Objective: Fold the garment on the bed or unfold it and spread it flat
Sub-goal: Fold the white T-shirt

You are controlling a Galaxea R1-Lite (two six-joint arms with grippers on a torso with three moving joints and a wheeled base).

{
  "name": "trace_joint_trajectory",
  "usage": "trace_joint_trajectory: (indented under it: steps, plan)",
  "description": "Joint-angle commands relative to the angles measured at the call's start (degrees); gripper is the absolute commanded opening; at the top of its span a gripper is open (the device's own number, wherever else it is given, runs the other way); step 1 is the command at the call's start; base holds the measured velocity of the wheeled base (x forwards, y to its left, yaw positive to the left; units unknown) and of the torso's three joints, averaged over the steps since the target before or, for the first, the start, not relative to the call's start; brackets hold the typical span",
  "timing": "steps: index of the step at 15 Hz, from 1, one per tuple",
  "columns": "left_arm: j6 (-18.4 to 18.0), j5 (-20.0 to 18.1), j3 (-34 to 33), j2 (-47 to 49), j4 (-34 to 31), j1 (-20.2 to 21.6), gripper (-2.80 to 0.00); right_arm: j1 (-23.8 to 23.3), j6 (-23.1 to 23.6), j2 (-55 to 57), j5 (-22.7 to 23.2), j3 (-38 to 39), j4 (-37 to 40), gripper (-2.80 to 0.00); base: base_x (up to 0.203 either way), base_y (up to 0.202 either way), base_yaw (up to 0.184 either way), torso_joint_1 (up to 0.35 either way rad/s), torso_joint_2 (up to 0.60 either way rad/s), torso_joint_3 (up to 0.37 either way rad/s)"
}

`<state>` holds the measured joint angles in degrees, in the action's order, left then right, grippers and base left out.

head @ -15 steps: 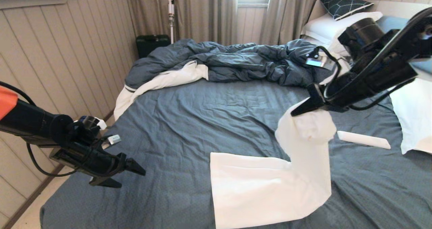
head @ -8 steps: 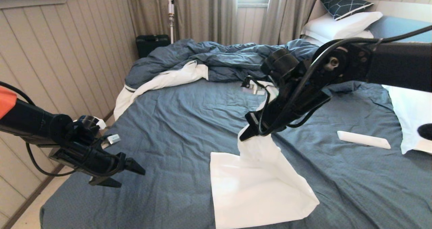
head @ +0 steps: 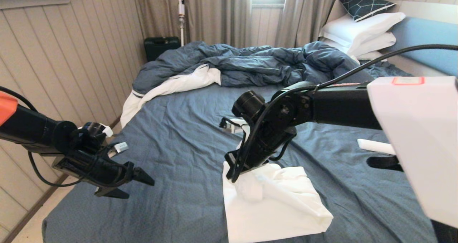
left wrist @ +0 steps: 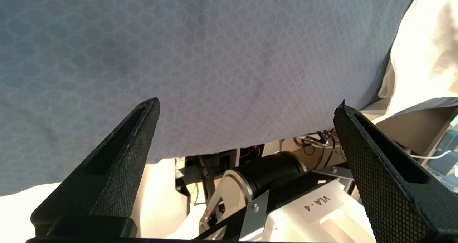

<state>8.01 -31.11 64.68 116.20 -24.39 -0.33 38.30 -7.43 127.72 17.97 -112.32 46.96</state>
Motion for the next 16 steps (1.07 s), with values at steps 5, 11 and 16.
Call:
trace_joint_trajectory:
  steps: [5, 11, 16]
  plan:
    - [0.08, -0.18, 0.0, -0.35, -0.13, -0.03, 0.0, 4.34, -0.23, 5.66, -1.39, 0.09, 0.15, 0.0, 0.0, 0.0, 0.0, 0.0, 0.0, 0.0]
    - [0.08, -0.18, 0.0, -0.6, -0.13, -0.02, 0.0, 4.55, -0.06, 3.09, -1.68, 1.32, 0.7, 0.0, 0.0, 0.0, 0.0, 0.0, 0.0, 0.0]
    - [0.08, -0.18, -0.08, -0.89, -0.13, -0.02, 0.0, 3.69, -0.2, -4.74, -3.25, 2.84, 0.69, 0.0, 0.0, 0.0, 0.0, 0.0, 0.0, 0.0]
